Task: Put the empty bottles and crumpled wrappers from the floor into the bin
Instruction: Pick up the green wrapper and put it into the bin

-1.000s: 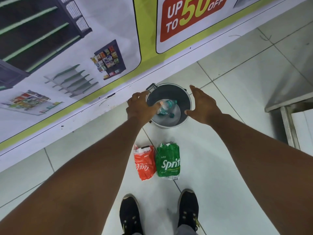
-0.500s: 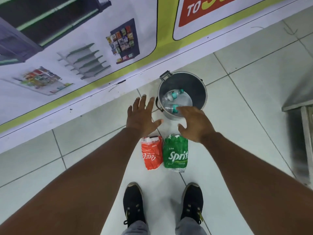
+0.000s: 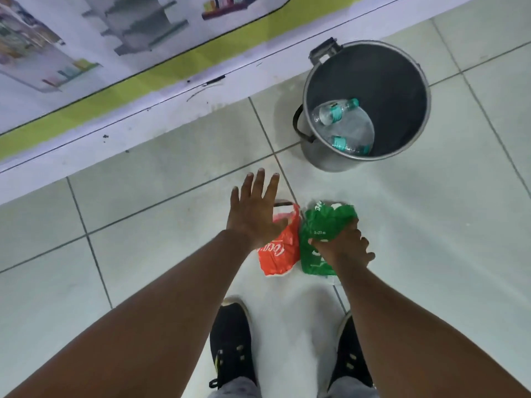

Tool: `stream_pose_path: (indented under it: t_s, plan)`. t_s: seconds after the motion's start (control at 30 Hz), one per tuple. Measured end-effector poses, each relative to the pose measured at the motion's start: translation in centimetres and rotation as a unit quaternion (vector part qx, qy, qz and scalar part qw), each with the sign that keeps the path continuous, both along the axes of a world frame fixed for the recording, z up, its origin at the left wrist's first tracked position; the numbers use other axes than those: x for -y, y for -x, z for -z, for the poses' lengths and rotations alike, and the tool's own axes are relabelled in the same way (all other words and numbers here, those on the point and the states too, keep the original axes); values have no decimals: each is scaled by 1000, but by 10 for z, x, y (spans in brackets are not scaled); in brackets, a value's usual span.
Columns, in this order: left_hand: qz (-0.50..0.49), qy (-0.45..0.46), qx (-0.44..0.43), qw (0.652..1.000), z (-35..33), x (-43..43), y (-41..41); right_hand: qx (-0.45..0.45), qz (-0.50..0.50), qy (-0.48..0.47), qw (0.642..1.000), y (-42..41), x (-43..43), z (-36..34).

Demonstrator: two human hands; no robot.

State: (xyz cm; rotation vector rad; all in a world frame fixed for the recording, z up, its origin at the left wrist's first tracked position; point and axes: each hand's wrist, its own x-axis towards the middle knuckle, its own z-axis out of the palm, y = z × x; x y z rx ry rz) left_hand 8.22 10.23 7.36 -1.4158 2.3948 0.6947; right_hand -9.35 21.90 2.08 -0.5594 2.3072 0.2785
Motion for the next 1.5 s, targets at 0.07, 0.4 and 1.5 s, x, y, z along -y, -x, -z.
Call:
stream_pose_path:
  t_s: [0.07,0.4,1.5]
  plan:
    - [1,8,3,1000,17,5,-1,-2,7,-3,1000,1,4,19]
    - [-9,7,12,1000,6,10,14,-48,-55,40,997,22,2,4]
    - [-79,103,-23,991,-215,73,32,-21,-169,369,914,95,134,-251]
